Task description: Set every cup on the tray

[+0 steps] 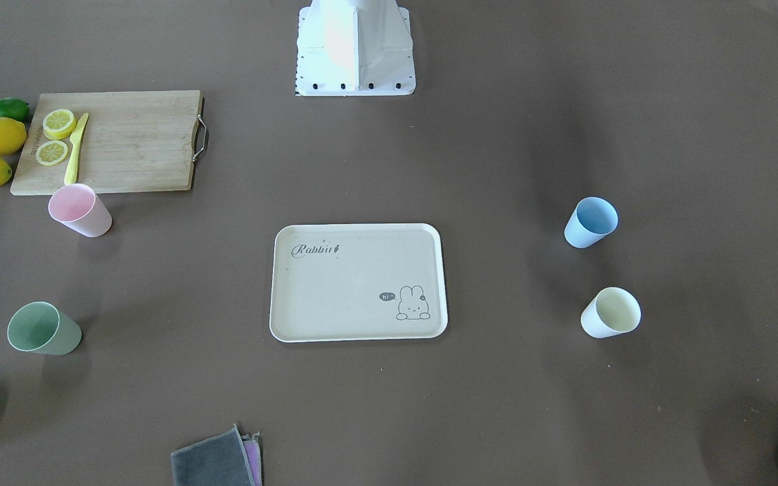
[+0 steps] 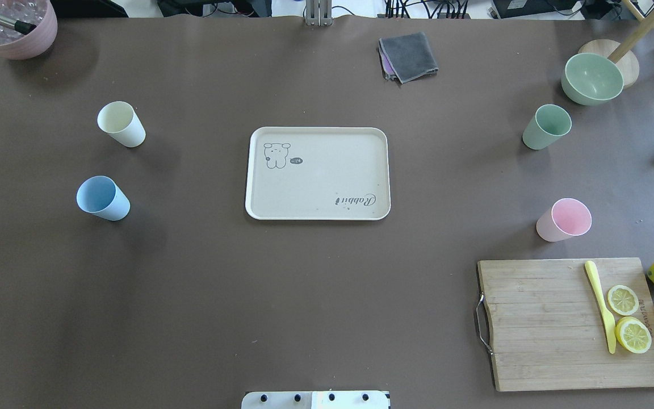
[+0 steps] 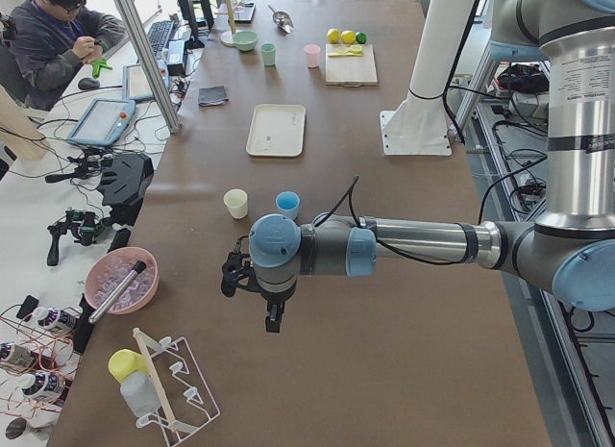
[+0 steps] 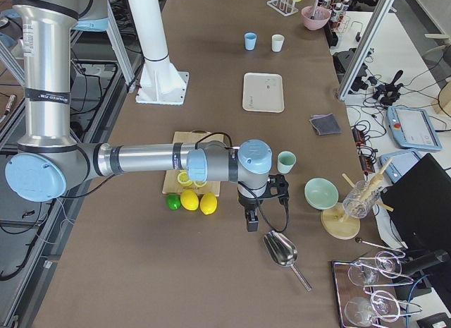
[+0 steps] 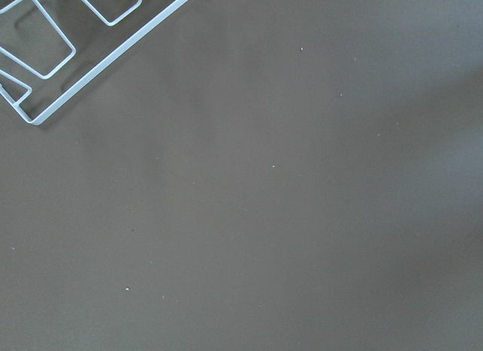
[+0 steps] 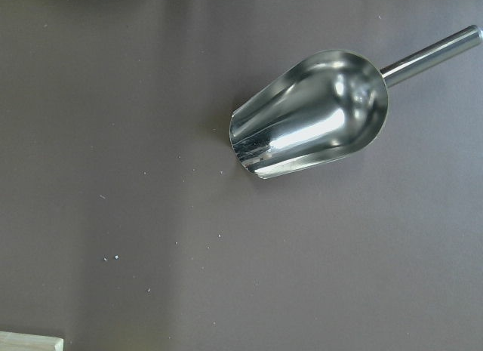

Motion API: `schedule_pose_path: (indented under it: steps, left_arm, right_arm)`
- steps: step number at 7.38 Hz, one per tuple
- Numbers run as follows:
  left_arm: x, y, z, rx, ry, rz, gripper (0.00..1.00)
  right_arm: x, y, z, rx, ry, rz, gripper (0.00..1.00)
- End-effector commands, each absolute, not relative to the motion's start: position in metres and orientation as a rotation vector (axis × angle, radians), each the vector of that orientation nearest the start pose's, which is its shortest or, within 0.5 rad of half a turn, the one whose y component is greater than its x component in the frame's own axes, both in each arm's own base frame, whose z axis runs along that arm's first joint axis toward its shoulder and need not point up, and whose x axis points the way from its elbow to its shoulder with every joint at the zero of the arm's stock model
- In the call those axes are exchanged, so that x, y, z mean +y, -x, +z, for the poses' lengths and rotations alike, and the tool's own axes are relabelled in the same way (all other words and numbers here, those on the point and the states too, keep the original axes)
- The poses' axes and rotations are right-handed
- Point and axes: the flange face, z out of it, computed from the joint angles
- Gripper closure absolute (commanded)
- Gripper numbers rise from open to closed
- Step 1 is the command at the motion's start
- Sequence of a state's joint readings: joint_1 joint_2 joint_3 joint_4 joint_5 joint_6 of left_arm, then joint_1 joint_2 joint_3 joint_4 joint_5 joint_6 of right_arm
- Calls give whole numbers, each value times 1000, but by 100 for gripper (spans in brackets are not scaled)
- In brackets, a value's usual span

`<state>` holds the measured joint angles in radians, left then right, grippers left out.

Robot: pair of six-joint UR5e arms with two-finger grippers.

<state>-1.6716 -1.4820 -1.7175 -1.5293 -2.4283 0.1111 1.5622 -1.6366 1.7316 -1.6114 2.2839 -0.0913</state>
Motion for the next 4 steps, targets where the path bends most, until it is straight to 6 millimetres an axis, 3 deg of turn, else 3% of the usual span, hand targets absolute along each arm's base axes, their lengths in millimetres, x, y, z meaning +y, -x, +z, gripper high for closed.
schedule_pose_path:
  steps: [1,2,4]
  left_arm:
    - [-441,109,611,845,-143,20,2]
    - [-435,108,602,845,-158,27,2]
    - [-449,107,590,845,-184,39,2]
  right_arm:
    - [-469,-64,613,-710,-94,-121,0]
    - [-469,-65,606,-709,-109,-125,0]
    - [-471,-65,576,-703,-168,-145,0]
